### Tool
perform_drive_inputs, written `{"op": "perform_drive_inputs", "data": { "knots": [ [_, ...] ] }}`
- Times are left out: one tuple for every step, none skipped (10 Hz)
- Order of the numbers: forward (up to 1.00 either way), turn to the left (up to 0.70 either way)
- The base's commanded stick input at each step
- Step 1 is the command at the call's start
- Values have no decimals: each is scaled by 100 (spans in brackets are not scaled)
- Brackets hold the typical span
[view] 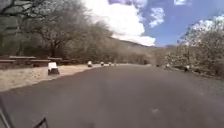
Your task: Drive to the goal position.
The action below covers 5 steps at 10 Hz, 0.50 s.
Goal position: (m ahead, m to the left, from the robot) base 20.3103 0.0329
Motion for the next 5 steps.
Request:
{"op": "perform_drive_inputs", "data": {
  "knots": [
    [70,0],
    [70,0],
    [70,0],
    [70,0],
    [70,0]
  ]
}}
